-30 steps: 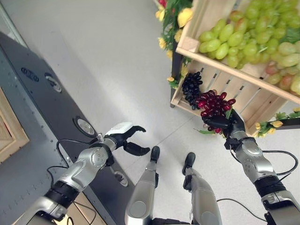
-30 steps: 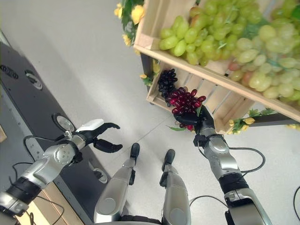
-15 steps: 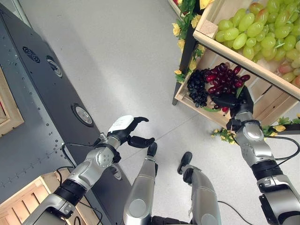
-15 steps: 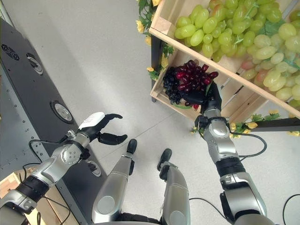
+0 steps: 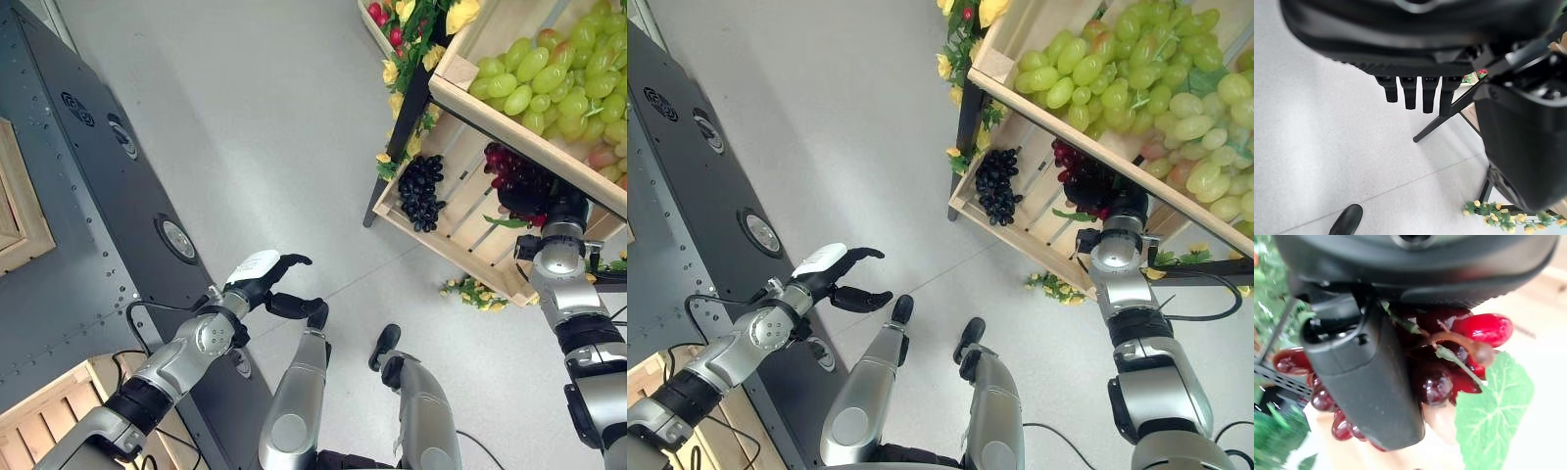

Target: Pick up the fruits from the basket on one side to the basket on the other side

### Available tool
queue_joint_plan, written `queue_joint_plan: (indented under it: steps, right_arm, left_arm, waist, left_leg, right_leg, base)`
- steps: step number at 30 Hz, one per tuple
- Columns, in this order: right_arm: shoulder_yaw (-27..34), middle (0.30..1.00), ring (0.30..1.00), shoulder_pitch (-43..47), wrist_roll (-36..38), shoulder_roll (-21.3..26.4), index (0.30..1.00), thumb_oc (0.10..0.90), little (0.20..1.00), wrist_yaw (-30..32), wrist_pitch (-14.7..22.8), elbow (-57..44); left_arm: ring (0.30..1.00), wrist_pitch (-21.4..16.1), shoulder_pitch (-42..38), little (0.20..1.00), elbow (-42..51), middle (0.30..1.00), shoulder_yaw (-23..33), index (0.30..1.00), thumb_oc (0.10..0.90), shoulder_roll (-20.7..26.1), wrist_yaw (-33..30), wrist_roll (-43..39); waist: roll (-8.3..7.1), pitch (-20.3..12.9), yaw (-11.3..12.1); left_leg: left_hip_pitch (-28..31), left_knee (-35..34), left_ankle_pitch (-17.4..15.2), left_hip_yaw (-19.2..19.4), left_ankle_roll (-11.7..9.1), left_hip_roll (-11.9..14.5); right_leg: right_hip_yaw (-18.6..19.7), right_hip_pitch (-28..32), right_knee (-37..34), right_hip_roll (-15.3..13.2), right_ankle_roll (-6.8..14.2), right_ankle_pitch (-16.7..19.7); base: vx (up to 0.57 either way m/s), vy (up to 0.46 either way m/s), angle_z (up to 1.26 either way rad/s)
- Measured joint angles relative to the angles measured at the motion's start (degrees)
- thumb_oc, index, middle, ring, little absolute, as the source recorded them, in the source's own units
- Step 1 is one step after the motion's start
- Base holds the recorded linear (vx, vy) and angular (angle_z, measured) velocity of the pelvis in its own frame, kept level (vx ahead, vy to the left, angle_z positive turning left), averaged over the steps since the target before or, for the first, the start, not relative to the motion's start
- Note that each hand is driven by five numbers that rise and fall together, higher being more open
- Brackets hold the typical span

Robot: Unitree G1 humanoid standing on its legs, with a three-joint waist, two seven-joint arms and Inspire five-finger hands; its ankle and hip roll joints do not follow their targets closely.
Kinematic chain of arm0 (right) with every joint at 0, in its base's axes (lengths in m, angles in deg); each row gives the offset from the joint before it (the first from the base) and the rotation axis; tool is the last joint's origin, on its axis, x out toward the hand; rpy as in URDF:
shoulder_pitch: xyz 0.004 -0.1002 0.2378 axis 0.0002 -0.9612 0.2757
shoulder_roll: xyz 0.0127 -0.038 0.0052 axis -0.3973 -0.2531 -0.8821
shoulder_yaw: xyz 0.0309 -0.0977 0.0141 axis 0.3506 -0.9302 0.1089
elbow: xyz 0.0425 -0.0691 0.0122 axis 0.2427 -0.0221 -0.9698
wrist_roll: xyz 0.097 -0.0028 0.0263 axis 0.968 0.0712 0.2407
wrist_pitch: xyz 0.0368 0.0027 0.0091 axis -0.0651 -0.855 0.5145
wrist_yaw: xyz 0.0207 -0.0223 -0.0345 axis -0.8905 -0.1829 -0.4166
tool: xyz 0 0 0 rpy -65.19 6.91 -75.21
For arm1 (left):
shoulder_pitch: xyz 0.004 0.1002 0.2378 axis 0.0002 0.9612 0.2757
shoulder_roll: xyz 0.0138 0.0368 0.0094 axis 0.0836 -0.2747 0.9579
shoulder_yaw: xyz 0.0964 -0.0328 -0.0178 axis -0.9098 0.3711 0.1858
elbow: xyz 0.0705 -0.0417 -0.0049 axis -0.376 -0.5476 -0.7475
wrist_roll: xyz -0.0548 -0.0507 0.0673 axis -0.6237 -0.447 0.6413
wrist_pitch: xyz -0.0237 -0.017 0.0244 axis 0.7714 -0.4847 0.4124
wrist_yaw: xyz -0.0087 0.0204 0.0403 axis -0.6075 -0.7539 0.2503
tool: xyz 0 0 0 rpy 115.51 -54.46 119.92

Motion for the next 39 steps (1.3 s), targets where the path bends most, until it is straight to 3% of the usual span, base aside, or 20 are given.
queue_joint_plan:
  steps: [1, 2, 3, 16, 21, 31, 36, 39]
  right_arm:
    - [-0.6, 0.502, 0.502, 0.0, -0.2, 0.0, 0.502, 0.535, 0.502, 0.0, -0.7, 0.4]
    - [-0.9, 0.575, 0.575, -0.1, -0.3, 0.0, 0.575, 0.584, 0.575, 0.0, -1.1, 0.4]
    - [-1.6, 0.9, 0.9, 0.0, -0.2, 0.0, 0.9, 0.8, 0.9, 0.0, -1.7, 0.9]
    - [-3.3, 0.9, 0.9, -0.1, 0.4, -1.0, 0.9, 0.8, 0.9, 0.0, -3.2, 3.2]
    - [-3.2, 0.9, 0.9, -1.1, 0.4, -1.9, 0.9, 0.8, 0.9, 0.1, -3.1, 3.1]
    - [-2.0, 0.9, 0.9, -10.0, 0.0, -5.8, 0.9, 0.8, 0.9, 7.4, -3.6, -3.1]
    - [0.2, 0.9, 0.9, -17.8, 0.1, -9.3, 0.9, 0.8, 0.9, 7.0, -4.1, -11.3]
    - [0.6, 0.9, 0.9, -22.9, 1.5, -10.1, 0.9, 0.8, 0.9, 0.5, -4.0, -18.8]
  left_arm:
    - [0.9, 0.0, 0.1, 0.9, 0.0, 0.9, -0.1, 0.9, 0.8, 0.0, 0.2, -0.1]
    - [0.9, 0.0, 0.1, 0.9, 0.0, 0.9, -0.1, 0.9, 0.8, 0.0, 0.3, -0.3]
    - [0.9, 0.0, 0.2, 0.9, 0.1, 0.9, -0.1, 0.9, 0.8, 0.2, 0.5, -0.4]
    - [0.9, 0.0, 1.2, 0.9, 1.2, 0.9, -0.1, 0.9, 0.8, 2.2, 2.0, -1.1]
    - [0.9, -0.5, 2.1, 0.9, 1.2, 0.9, 0.2, 0.9, 0.8, 2.3, 2.8, -1.1]
    - [0.9, -2.0, 11.2, 0.9, 3.6, 0.9, 4.8, 0.9, 0.8, 2.7, 9.1, -0.9]
    - [0.9, -2.7, 15.7, 0.9, 5.5, 0.9, 8.6, 0.9, 0.8, 2.3, 11.9, -0.8]
    - [0.9, -3.1, 17.3, 0.9, 7.7, 0.9, 11.0, 0.9, 0.8, 1.7, 13.9, -0.8]
  waist:
    - [0.0, 0.0, 0.1]
    - [0.0, 0.0, 0.1]
    - [0.0, 0.0, 0.1]
    - [-0.05, 0.0, 1.3]
    - [-0.05, 0.0, 1.5]
    - [-0.65, -0.1, 2.0]
    - [-0.85, -0.3, 2.3]
    - [-1.03, -0.5, 1.7]
  left_leg:
    - [0.2, 0.0, 0.0, 0.0, 0.0, 0.0]
    - [0.2, 0.0, 0.0, -0.1, 0.0, 0.0]
    - [0.3, -0.2, -0.1, -0.3, 0.2, 0.0]
    - [0.9, -0.3, -0.2, -0.3, 0.3, -0.2]
    - [5.1, -1.6, -0.4, -0.3, 0.4, 0.0]
    - [14.0, -6.8, -0.6, -0.1, 0.4, 0.1]
    - [21.6, -12.3, -0.1, 0.7, 1.1, 0.0]
    - [25.7, -15.8, 0.2, 1.4, 1.4, -0.1]
  right_leg:
    - [-0.2, 0.2, -0.1, -0.1, 0.1, 0.0]
    - [-0.2, 0.4, -0.1, -0.1, 0.1, 0.0]
    - [-0.5, 0.6, -0.2, -0.1, 0.1, 0.0]
    - [-1.2, 1.9, -0.9, -0.3, 0.1, 0.3]
    - [-1.6, 6.4, -2.7, -0.2, 0.6, -0.1]
    - [-2.5, 16.5, -9.7, 0.4, 1.8, 0.8]
    - [-2.2, 23.8, -15.8, 0.8, 2.8, 1.9]
    - [-2.1, 27.5, -19.0, 0.9, 3.4, 2.5]
  base:
    - [0.03, -0.026, 0.02]
    - [0.03, -0.026, 0.03]
    - [0.01, -0.01, 0.06]
    - [0.03, -0.003, 0.02]
    - [0.09, -0.039, 0.03]
    - [0.17, -0.008, 0.04]
    - [0.14, 0.061, -0.04]
    - [0.05, 0.066, -0.1]
